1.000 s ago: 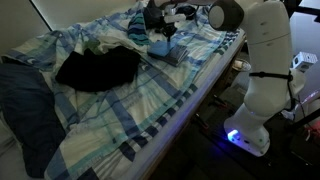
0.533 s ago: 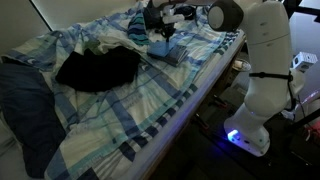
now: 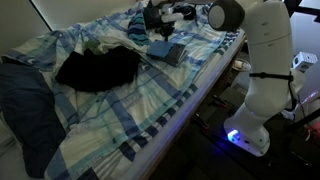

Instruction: Open the front cover of the book

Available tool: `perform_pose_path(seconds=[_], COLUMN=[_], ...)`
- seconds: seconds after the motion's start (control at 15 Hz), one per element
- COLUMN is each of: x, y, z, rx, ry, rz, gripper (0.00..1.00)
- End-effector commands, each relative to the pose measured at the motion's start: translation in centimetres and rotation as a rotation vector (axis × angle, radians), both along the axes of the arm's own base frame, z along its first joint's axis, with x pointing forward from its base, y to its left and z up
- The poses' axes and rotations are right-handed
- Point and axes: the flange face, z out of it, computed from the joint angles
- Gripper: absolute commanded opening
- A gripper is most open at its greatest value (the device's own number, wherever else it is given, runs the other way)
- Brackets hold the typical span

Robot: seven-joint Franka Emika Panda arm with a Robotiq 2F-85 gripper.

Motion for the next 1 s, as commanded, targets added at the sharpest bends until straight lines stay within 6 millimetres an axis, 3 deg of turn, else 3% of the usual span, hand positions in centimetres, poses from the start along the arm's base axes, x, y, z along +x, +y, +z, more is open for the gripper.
perform_pose_path(seconds=[0.0,0.53,0.93], x=[-0.9,-2.1,-3.6], y=[0.8,2.2,4.3], z=[2.1,5.0,7.9], rx=[0.01,0.01,-0.015], ry=[0.006,-0.011,-0.037], rz=[0.014,0.083,0.171], gripper=[0.07,0.07,0.06])
